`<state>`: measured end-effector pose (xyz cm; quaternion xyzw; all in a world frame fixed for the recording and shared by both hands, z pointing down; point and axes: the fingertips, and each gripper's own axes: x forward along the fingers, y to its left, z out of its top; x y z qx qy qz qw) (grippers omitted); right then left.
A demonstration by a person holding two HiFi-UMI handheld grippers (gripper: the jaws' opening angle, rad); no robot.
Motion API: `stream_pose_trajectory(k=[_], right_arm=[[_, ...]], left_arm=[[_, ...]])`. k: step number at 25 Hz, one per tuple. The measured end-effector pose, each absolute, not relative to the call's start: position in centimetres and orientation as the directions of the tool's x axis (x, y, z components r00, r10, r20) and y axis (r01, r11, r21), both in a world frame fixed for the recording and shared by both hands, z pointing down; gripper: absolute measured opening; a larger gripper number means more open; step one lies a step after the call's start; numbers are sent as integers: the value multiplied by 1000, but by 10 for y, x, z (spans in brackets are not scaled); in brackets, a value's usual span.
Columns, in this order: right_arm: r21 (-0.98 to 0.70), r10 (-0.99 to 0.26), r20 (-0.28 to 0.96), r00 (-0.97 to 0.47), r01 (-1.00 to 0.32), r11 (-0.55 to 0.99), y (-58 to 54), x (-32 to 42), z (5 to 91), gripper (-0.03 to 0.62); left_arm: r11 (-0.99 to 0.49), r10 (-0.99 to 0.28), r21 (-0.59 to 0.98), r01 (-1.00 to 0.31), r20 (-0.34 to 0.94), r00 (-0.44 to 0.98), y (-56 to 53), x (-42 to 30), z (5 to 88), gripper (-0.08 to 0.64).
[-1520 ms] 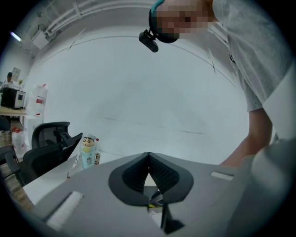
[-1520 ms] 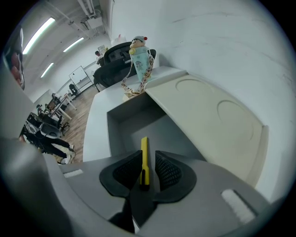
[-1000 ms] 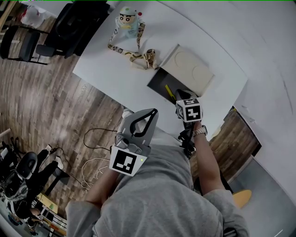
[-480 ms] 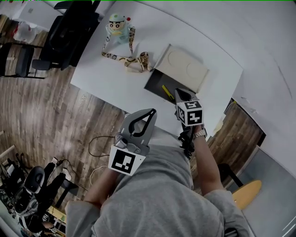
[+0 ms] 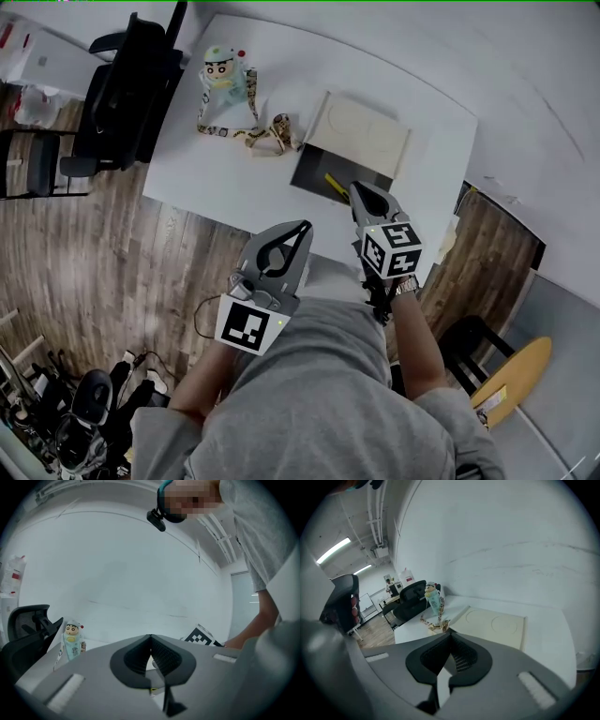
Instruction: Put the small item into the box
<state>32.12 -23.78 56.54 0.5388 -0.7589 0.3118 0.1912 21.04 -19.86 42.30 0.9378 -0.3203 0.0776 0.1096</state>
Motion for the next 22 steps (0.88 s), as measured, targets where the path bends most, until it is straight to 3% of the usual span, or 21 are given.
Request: stream_pose_trajectory(k=[11, 22], right_arm=[[-299, -820, 479, -314, -936, 184, -210, 291, 489, 15], [-281, -888, 346, -302, -937, 209, -192, 242, 432, 15]], left_arm=[[-807, -542, 172, -565, 167, 824, -196, 186, 406, 3], [-793, -583, 155, -590, 89, 807, -203, 139, 383, 3]])
